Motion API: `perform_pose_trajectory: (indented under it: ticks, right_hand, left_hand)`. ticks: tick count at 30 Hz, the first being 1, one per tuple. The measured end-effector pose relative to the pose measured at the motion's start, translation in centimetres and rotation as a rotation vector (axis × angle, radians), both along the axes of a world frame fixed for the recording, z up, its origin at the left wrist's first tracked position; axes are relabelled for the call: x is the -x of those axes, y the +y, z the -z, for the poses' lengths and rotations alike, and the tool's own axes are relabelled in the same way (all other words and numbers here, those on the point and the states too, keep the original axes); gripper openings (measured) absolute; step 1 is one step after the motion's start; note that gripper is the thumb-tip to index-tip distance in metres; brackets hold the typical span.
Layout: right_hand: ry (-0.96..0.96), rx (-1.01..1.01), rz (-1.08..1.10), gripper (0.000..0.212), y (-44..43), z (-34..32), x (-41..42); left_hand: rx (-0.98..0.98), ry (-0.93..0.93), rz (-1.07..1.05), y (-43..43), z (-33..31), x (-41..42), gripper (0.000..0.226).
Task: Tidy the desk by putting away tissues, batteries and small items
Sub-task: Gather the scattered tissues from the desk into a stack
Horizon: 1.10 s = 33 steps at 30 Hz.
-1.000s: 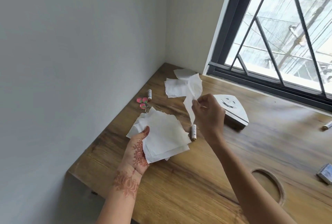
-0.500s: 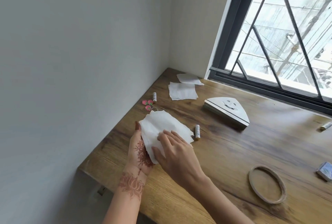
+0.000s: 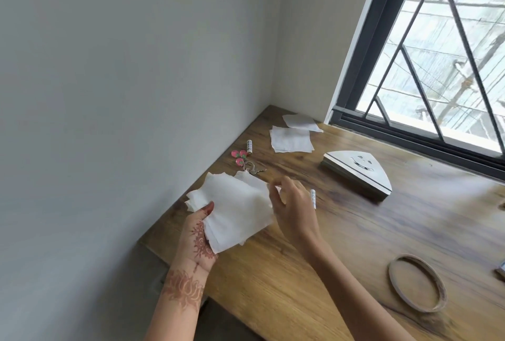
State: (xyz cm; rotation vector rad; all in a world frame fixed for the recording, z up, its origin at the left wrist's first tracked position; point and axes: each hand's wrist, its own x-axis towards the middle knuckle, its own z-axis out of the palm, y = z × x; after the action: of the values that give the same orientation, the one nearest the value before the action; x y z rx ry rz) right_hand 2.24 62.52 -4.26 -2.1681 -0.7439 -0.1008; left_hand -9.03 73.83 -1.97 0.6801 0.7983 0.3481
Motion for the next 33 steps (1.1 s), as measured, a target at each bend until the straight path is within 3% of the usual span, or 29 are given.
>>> perform_pose_trajectory:
  ticks: [3,9,15,17,20,25,29,33]
  right_hand:
    - [0.078,0.152,0.104,0.022,0.6,1.4,-2.9]
    - [0.069,0.371,0.106,0.026,1.9,3.2,-4.9]
    - [0.011,0.391,0.125,0.019,2.3,3.6,-4.6]
    - [0.1,0.3,0.127,0.016,2.0,3.1,-4.6]
    - [0.335,-0.004,0.126,0.01,1.4,1.3,-4.8]
    - [0.389,-0.336,0.162,0.009,0.2,-2.5,-5.0]
    - [0.32,-0.47,0.108,0.021,-0.4,-5.0,-4.4]
    - [0.079,-0.414,-0.085,0.028,-1.0,-5.4,-2.3]
  left_hand:
    - [-0.008,0.018,0.003,0.4,0.2,0.4,0.009]
    - [0.015,-0.006,-0.019,0.6,1.2,1.1,0.009]
    - [0.035,-0.033,-0.057,0.9,1.5,0.8,0.012]
    - [0.032,-0.016,-0.049,0.6,1.3,0.5,0.01]
    - [0.027,0.007,-0.046,0.0,0.9,0.1,0.01]
    - [0.058,-0.016,0.032,-0.4,1.0,-0.2,0.012]
    - [0.089,-0.041,0.1,-0.4,1.4,-0.9,0.018]
    - [0.081,-0.087,0.168,-0.9,1.4,-2.2,0.022]
